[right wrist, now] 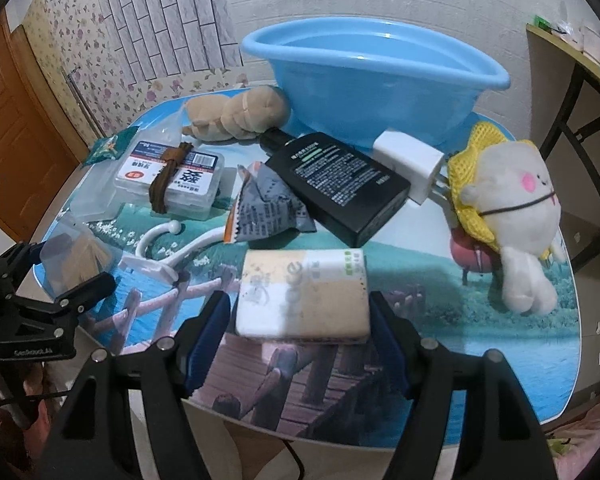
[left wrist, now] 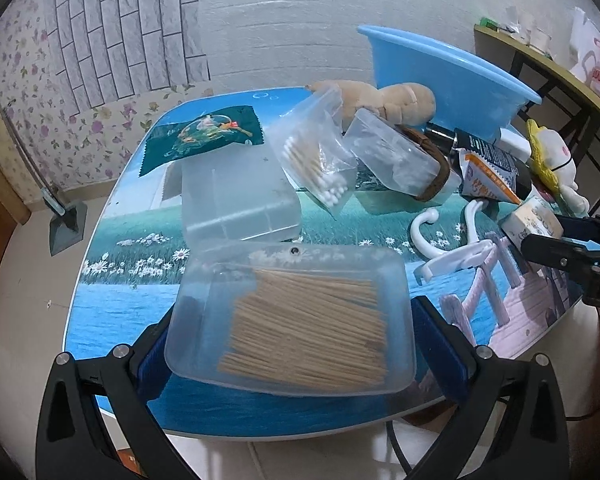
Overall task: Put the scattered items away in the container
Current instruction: 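Grasp the clear toothpick box with the left gripper while the right grasps the Face tissue pack, then lift the toothpick box and tissue pack off the table with both grippers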
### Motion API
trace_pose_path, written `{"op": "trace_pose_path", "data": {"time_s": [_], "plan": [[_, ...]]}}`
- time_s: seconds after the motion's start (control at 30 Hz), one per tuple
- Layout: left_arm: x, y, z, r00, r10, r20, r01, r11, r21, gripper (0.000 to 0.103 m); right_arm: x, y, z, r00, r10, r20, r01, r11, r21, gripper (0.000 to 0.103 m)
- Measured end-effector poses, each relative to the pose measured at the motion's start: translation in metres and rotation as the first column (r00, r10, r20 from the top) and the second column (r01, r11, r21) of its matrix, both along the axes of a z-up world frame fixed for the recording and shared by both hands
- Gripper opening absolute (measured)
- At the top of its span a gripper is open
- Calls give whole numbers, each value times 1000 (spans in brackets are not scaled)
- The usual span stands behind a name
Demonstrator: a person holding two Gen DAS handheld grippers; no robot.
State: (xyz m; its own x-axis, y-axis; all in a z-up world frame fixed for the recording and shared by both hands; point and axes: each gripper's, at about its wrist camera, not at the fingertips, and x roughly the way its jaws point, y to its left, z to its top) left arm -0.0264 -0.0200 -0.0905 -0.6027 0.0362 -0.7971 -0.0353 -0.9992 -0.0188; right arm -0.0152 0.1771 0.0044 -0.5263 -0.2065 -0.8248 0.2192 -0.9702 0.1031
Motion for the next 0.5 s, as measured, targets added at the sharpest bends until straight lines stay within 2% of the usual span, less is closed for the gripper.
{"op": "trace_pose_path", "data": {"time_s": [0.13, 0.27, 0.43, 0.5], "plan": [[4, 1, 0, 1000, 24, -20, -24, 1000, -3, 103, -4, -3, -5, 1000, -8, -17, 8, 1000, 2, 70], [4, 1, 0, 999, 27, -25, -27, 1000, -2, 103, -3, -8, -7, 999, 1, -44, -1, 1000, 3, 79], [5, 3, -2, 999, 35, -30, -36, 999, -2, 103, 5, -14, -11, 993, 6, -115, -1, 999, 41, 83], [5, 5, -1, 999, 38, -31, -38, 999, -3, 103, 8, -15, -14, 991, 4, -136, 3, 999, 46, 92]]}}
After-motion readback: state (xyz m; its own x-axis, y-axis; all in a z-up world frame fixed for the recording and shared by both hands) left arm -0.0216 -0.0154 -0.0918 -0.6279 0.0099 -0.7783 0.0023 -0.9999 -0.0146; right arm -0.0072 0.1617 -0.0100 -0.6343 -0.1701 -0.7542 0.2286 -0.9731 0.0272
